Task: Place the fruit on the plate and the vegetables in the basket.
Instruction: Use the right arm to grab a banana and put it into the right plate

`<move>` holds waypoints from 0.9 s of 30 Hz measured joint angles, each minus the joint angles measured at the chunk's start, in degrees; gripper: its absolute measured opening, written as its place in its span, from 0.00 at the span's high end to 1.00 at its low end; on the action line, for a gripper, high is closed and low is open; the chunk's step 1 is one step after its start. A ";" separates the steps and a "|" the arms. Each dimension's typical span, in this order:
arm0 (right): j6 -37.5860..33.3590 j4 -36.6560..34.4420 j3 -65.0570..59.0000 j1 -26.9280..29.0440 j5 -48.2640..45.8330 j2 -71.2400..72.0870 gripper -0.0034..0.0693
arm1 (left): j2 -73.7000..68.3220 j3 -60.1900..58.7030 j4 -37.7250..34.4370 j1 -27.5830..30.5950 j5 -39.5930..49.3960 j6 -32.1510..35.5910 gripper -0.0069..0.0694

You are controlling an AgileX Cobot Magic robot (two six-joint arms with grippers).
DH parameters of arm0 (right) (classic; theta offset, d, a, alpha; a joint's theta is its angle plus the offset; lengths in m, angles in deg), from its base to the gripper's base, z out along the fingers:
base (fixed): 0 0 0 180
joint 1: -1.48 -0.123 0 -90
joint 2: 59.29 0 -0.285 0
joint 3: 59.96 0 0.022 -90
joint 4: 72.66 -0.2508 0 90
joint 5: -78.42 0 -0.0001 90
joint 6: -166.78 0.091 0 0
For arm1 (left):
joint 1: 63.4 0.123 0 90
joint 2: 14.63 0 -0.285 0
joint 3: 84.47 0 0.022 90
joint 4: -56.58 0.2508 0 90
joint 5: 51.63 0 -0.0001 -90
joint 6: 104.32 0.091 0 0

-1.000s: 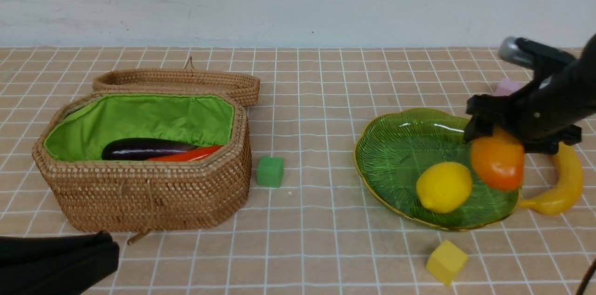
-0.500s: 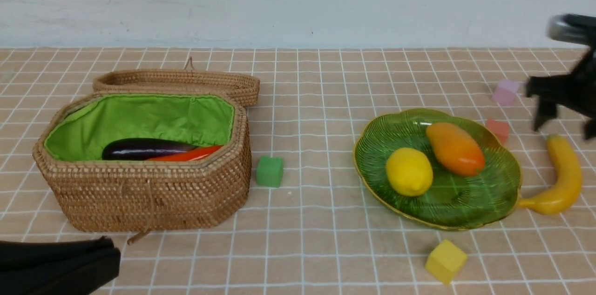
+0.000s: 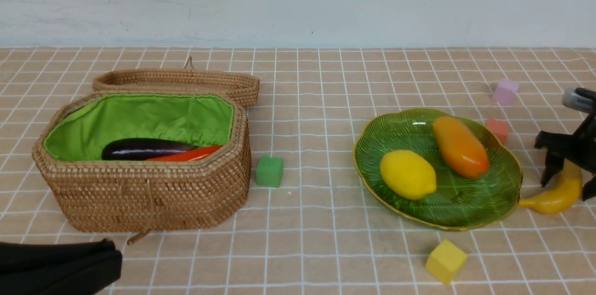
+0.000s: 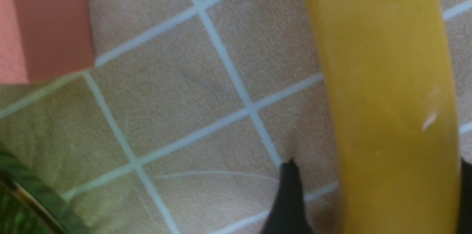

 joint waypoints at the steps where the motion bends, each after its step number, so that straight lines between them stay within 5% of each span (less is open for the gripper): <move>1: -0.62 0.28 0.05 0.06 -0.08 0.00 0.30 | 0.00 0.00 0.00 0.00 0.00 0.00 0.91; 5: -1.39 2.43 0.07 0.16 -1.08 0.30 0.53 | 0.00 0.00 0.00 0.00 0.05 0.00 0.90; 13: -1.10 -2.50 0.51 -1.69 -9.41 12.63 0.51 | -0.07 0.00 0.12 0.00 -0.20 0.00 0.90; 21: 6.57 -8.91 -4.20 -11.54 -7.26 16.69 0.51 | -0.07 0.00 -0.01 0.00 -0.12 0.00 0.90; 24: 8.57 -8.59 -4.67 -13.50 -5.61 13.54 0.45 | -0.07 0.00 -0.71 0.00 0.75 0.00 0.90; 27: 8.93 -8.56 -4.67 -14.13 -5.02 12.57 0.25 | -0.07 0.00 -0.92 0.00 1.07 0.00 0.89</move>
